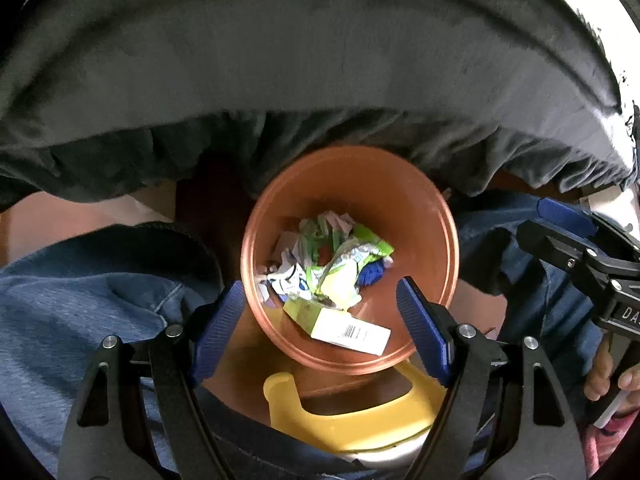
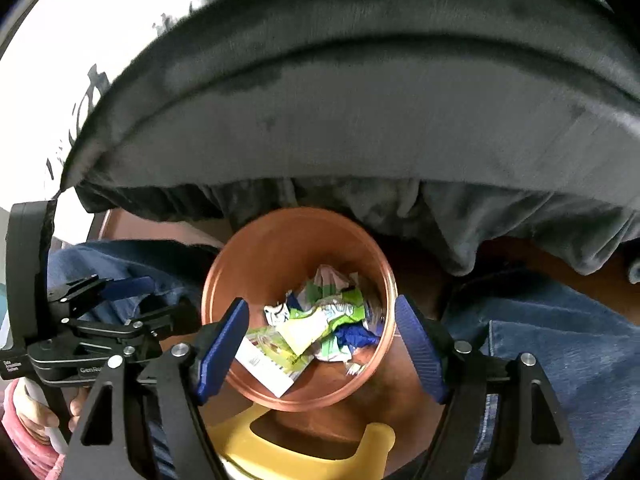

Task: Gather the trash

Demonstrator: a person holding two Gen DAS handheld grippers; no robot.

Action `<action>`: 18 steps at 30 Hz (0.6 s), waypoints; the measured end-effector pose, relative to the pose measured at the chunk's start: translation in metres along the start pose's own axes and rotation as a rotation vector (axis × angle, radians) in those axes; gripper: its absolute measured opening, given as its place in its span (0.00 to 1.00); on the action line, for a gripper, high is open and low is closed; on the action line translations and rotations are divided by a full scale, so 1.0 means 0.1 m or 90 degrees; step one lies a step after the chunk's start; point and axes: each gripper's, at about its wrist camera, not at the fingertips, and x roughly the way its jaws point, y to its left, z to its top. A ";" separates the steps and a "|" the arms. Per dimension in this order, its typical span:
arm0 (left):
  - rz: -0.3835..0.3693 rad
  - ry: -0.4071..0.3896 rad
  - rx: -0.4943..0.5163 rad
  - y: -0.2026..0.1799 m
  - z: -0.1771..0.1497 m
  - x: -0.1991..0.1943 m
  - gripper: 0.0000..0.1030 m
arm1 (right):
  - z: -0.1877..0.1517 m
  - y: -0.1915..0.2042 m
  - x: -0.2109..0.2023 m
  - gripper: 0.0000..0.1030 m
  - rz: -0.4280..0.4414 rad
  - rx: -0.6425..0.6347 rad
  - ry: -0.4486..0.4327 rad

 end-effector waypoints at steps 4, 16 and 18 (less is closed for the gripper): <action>0.002 -0.045 -0.002 -0.02 0.08 -0.27 0.74 | 0.09 0.00 -0.21 0.73 0.002 0.002 -0.034; 0.066 -0.304 0.023 -0.24 0.37 -1.68 0.82 | 0.50 0.26 -1.41 0.80 -0.052 -0.039 -0.274; 0.080 -0.365 0.027 -0.29 0.37 -1.96 0.84 | 0.54 0.34 -1.64 0.83 -0.062 -0.049 -0.322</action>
